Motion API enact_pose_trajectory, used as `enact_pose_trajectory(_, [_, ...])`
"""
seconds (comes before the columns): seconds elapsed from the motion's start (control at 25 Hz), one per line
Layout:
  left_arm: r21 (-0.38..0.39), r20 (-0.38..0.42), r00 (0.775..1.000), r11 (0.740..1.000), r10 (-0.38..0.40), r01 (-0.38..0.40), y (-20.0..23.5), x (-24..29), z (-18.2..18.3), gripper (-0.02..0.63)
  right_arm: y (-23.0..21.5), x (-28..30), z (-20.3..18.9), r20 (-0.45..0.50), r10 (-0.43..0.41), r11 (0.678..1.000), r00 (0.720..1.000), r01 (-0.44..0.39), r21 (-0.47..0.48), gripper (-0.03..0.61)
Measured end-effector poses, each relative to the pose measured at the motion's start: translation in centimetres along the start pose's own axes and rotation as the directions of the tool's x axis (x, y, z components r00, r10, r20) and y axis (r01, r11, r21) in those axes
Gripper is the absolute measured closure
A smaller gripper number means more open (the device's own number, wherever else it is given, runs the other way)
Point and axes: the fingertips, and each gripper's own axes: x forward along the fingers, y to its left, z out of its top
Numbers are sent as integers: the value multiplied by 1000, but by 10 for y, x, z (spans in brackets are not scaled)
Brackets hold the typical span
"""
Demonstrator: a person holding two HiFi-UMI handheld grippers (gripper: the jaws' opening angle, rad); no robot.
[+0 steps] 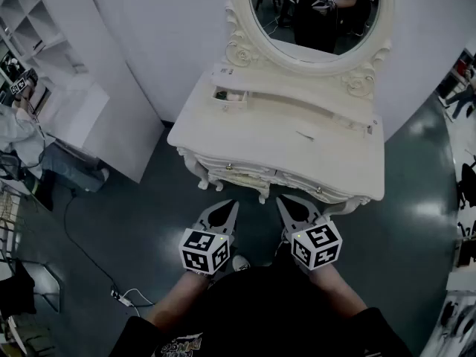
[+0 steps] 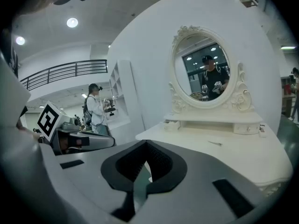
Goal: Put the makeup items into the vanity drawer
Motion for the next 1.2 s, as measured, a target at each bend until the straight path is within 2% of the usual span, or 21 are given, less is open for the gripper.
enact_pose_trajectory(0.48, [28, -2, 1000, 1000, 11, -11, 5, 4, 2, 606, -3, 8, 0, -5, 7, 1000, 1000, -7, -1, 551])
enact_pose_trajectory(0.64, [24, -4, 1000, 1000, 12, -12, 6, 4, 0, 606, -4, 8, 3, 22, 14, 999, 1000, -15, 34, 551])
enact_pose_trajectory(1.2, [14, -13, 1000, 1000, -2, 2, 6, 9, -3, 606, -8, 8, 2, 25, 3, 999, 1000, -4, 43, 551])
